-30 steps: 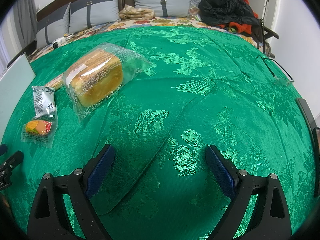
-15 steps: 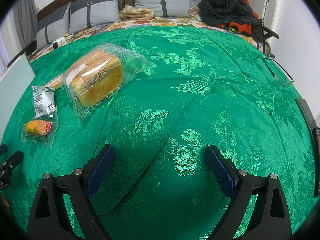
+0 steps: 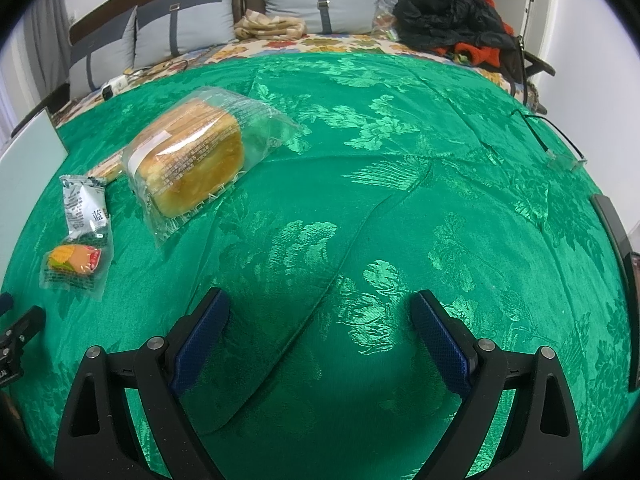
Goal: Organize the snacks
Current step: 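Move the left gripper onto the orange wrapped cake and close on it, then lift the orange wrapped cake off the cloth with the left gripper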
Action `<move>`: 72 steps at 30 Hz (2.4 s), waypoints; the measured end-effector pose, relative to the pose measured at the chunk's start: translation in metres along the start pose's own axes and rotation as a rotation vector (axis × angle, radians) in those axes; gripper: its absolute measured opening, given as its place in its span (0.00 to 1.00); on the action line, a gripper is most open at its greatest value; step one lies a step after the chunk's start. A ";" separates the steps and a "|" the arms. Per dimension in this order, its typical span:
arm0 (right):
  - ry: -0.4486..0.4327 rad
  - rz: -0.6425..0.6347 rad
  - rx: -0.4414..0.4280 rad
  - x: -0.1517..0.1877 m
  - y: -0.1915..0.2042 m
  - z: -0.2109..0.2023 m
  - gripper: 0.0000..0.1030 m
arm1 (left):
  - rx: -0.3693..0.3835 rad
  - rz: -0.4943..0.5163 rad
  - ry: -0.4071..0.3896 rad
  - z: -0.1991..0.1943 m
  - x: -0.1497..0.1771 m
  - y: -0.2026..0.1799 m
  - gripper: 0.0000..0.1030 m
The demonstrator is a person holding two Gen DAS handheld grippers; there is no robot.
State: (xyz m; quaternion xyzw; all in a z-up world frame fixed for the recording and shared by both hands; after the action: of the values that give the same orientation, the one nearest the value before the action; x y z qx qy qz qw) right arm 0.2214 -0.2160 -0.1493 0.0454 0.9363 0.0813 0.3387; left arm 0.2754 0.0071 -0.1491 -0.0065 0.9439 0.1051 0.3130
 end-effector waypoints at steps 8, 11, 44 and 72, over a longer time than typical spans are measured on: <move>0.000 0.000 0.000 0.000 0.000 0.000 0.93 | 0.004 -0.003 0.000 0.000 0.000 0.000 1.00; 0.000 0.001 0.000 0.000 0.000 0.000 0.93 | 0.004 -0.003 0.000 0.001 0.000 -0.001 1.00; -0.001 0.001 0.000 0.001 0.000 0.000 0.93 | 0.372 0.387 0.053 -0.031 -0.040 -0.112 0.67; -0.001 0.001 0.000 0.001 0.000 0.000 0.93 | 0.383 0.277 0.056 -0.048 0.000 -0.086 0.57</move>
State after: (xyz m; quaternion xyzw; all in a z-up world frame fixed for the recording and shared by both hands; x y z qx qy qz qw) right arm 0.2208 -0.2159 -0.1501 0.0461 0.9360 0.0813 0.3392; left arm 0.2539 -0.0871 -0.1285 0.1797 0.9468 -0.0343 0.2647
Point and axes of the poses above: each gripper's, at about its wrist camera, not at the fingertips, and z roughly the way its jaws point, y to its left, x to its underside, the point moved 5 cm from there along z, roughly the way its jaws point, and after that the axes turned 14 degrees about -x, right-handed, at the moved point
